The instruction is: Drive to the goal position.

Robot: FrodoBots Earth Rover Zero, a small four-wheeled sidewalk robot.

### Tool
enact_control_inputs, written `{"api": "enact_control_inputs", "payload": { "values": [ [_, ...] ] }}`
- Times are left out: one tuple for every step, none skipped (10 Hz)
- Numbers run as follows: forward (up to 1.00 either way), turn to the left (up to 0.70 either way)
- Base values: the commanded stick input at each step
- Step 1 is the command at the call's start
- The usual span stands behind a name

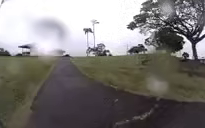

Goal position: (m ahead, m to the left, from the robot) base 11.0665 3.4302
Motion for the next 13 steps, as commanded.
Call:
{"api": "enact_control_inputs", "payload": {
  "values": [
    [0.70,0.01],
    [0.70,0.14],
    [0.70,0.33],
    [0.70,0.35],
    [0.70,0.35],
    [0.70,0.35],
    [0.70,0.35],
    [0.70,0.35],
    [0.70,0.35],
    [0.70,0.35],
    [0.70,0.13],
    [0.70,0.00],
    [0.70,0.00]
  ]
}}
